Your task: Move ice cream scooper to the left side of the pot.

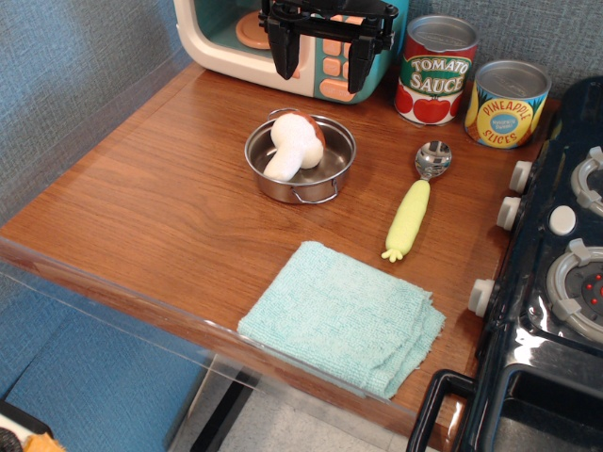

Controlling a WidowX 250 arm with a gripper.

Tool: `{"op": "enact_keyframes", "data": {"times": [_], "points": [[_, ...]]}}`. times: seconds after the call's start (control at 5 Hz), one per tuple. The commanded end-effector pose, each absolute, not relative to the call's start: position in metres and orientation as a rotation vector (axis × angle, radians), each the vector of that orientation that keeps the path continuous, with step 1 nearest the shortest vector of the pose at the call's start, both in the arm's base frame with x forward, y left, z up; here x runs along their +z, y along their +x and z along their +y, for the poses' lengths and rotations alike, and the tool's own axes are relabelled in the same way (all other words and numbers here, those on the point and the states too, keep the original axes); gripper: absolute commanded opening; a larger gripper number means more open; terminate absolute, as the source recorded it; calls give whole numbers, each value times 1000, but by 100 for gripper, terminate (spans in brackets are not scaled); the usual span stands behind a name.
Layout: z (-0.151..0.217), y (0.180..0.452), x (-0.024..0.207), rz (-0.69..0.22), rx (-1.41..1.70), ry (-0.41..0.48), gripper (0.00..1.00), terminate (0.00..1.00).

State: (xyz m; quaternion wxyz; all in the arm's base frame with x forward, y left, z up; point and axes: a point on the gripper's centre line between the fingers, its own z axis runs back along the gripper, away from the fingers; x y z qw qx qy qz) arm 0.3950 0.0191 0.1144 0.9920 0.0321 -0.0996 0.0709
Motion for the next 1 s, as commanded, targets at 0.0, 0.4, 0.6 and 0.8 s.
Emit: {"op": "enact_keyframes", "data": {"times": [0.0,0.4,0.6,0.8], "points": [[19,395,114,-200,142,64,100,0],[-37,382,90,-220,142,87,100,0],[-60,375,72,-205,118,86,100,0],[-66,368,58,-177,123,50,100,0]]}}
